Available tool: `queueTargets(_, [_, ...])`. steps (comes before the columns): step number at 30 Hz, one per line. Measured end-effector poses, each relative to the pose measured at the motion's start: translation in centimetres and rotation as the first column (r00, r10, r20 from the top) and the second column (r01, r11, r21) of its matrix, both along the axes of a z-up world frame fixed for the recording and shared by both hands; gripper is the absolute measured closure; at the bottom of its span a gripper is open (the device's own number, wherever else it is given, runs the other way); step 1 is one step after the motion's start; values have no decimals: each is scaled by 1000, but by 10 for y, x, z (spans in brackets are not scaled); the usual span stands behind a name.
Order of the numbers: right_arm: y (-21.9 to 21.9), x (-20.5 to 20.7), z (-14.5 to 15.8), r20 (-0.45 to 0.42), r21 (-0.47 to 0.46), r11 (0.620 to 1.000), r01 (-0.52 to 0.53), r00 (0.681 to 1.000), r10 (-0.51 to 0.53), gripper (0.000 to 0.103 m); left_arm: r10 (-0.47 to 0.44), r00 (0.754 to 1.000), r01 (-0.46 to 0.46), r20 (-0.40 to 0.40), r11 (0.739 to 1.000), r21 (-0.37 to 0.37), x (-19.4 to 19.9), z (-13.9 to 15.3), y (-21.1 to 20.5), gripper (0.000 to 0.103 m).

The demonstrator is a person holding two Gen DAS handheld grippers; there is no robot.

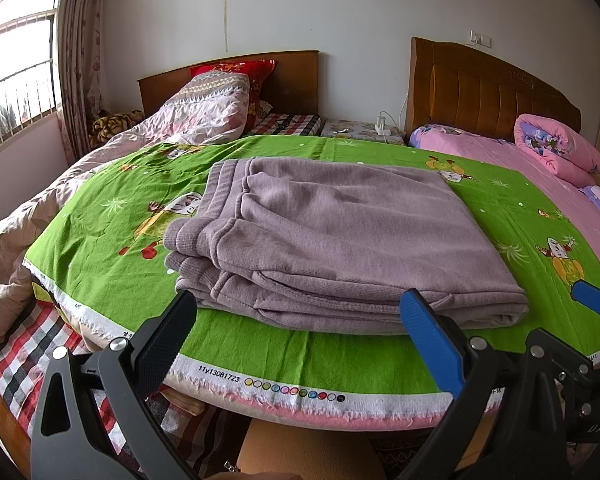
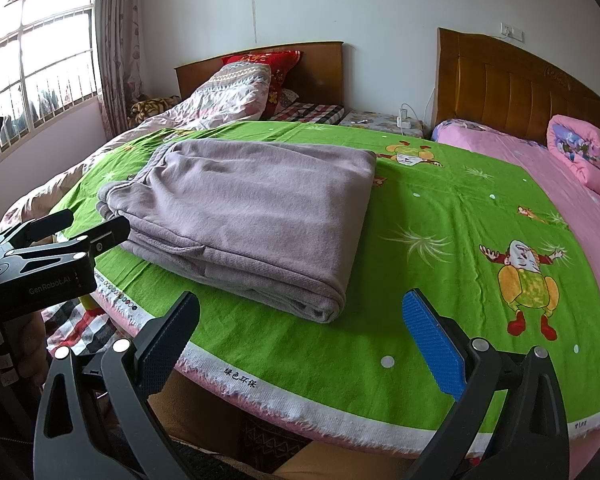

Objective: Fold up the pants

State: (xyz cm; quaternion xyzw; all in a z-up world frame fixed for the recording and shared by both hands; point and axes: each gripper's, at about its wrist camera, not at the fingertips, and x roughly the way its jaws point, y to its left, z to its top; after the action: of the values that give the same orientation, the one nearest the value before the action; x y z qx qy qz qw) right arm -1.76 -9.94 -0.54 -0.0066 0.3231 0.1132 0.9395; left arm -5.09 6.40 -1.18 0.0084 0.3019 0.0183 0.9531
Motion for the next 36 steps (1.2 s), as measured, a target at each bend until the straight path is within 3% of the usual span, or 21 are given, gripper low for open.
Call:
queueTargets(23, [0, 0, 1, -1, 1, 1000, 1, 1000, -1, 5, 12, 1000, -13, 27, 1000, 18, -3, 4, -1, 1])
queueTargets(36, [1, -1, 0, -4, 1, 1000, -1, 1000, 1, 5, -14, 1000, 14, 1, 1000, 2, 0, 1, 0, 1])
